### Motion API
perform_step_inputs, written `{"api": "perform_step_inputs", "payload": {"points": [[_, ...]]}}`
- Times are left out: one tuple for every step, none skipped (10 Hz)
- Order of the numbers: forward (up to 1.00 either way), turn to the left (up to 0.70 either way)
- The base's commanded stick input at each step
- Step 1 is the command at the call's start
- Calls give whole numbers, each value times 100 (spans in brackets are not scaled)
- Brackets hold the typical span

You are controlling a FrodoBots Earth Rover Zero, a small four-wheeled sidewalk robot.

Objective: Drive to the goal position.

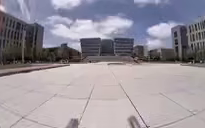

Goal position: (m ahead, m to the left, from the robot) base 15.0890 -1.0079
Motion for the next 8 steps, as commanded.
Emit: {"api": "perform_step_inputs", "payload": {"points": [[70, 0], [70, 0], [70, 0], [70, 0], [70, 0], [70, 0], [70, 0], [70, 0]]}}
